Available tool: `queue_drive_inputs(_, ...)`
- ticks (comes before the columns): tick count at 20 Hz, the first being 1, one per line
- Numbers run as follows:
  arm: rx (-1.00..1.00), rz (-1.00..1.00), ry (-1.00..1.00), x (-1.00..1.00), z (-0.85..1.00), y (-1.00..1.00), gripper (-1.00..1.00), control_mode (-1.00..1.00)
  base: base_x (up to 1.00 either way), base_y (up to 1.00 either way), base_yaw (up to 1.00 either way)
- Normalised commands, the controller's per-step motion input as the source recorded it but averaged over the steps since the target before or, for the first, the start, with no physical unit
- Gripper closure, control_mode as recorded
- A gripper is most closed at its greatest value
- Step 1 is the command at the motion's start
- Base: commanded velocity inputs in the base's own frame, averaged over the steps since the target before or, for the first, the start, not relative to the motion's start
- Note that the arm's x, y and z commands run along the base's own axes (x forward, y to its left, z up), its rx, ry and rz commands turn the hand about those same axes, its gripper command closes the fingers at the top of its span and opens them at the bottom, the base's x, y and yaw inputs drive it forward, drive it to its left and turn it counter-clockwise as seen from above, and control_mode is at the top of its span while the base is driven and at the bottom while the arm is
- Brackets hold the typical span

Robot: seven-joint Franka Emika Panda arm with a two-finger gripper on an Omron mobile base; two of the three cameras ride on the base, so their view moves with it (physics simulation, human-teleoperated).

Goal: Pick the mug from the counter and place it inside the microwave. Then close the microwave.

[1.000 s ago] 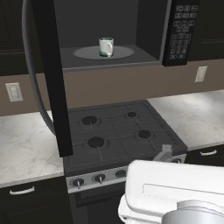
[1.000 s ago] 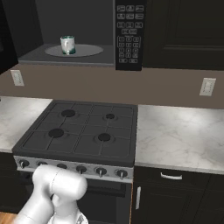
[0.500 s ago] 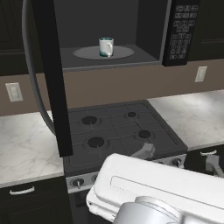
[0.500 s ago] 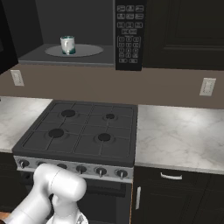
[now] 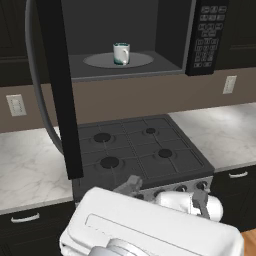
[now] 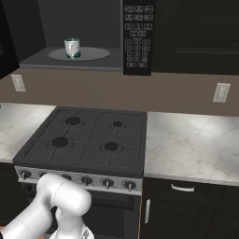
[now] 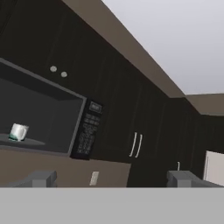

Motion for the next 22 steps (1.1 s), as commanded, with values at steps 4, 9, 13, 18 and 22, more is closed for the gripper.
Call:
queue_drive_inputs(4, 0.0, 0.0, 0.0, 0.22, -0.22, 0.42, -1.0, -1.0, 0.0, 0.0, 0.0)
queue_drive_inputs(9, 0.0, 0.0, 0.0, 0.37, -0.28, 0.43, -1.0, -1.0, 0.0, 0.0, 0.0)
queue_drive_inputs(13, 0.0, 0.0, 0.0, 0.5, -0.26, 0.4, -1.0, -1.0, 0.0, 0.0, 0.0)
queue_drive_inputs(18, 0.0, 0.0, 0.0, 0.49, -0.03, 0.3, -1.0, -1.0, 0.0, 0.0, 0.0)
queue_drive_inputs(22, 0.0, 0.0, 0.0, 0.2, 0.0, 0.38, -1.0, -1.0, 0.0, 0.0, 0.0)
